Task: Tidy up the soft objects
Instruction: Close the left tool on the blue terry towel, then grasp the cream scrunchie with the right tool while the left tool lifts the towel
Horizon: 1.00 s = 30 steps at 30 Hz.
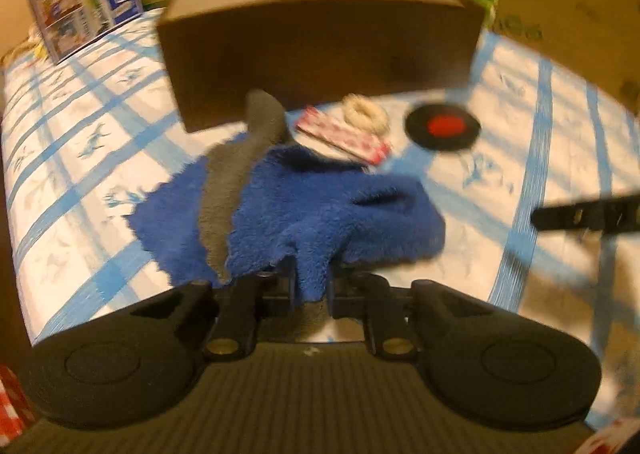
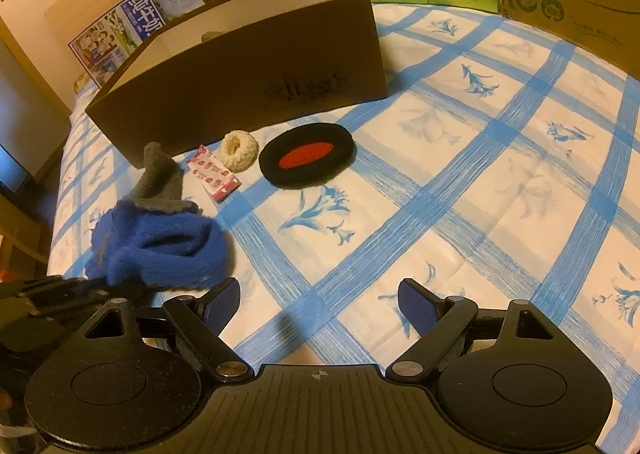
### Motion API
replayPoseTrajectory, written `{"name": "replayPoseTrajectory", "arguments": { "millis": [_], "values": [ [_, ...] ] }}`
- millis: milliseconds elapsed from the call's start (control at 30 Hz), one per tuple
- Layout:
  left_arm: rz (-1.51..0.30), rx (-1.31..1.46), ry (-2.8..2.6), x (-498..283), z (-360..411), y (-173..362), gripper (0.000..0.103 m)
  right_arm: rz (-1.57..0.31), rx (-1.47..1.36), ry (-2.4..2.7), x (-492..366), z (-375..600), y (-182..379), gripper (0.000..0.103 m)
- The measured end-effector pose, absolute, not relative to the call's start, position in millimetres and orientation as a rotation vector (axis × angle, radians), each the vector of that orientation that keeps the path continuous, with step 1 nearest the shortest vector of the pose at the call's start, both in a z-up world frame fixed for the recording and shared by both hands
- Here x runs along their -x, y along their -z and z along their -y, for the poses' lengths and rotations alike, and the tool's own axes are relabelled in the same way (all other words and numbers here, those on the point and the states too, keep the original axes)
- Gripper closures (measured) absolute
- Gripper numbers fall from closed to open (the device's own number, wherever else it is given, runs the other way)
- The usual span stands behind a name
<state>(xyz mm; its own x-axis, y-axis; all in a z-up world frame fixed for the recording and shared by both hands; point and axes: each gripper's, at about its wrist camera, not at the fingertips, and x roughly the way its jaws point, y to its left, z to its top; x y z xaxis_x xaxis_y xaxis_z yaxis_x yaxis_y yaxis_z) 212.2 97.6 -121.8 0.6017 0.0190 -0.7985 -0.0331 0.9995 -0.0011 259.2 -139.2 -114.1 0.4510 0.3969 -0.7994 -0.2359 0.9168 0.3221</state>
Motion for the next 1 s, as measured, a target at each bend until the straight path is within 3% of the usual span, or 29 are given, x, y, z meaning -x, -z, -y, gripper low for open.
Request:
{"name": "replayPoseTrajectory", "arguments": {
  "millis": [200, 433, 533, 600, 767, 1000],
  "values": [
    [-0.858, 0.166, -0.165, -216.5, -149.8, 93.9, 0.090, -1.031, -0.176, -0.400, -259.7, 135.6, 113.9, 0.017],
    [-0.910, 0.166, -0.283, -249.8, -172.9, 110.0, 0.088, -1.032, -0.174, -0.409, -261.7, 131.1, 114.8, 0.017],
    [-0.928, 0.161, -0.270, -258.6, -169.7, 118.5, 0.081, -1.031, -0.170, -0.412, -262.7, 129.8, 114.9, 0.017],
    [-0.938, 0.157, -0.255, -261.5, -166.9, 122.5, 0.061, -1.029, -0.166, -0.413, -264.6, 128.2, 114.9, 0.017],
    [-0.952, 0.160, -0.244, -269.4, -166.1, 132.1, 0.043, -0.997, -0.146, -0.442, -275.8, 117.1, 112.5, 0.017],
    [-0.956, 0.190, -0.245, -284.5, -174.0, 142.7, 0.043, -0.907, -0.079, -0.511, -296.8, 90.1, 108.9, 0.017]
  ]
}}
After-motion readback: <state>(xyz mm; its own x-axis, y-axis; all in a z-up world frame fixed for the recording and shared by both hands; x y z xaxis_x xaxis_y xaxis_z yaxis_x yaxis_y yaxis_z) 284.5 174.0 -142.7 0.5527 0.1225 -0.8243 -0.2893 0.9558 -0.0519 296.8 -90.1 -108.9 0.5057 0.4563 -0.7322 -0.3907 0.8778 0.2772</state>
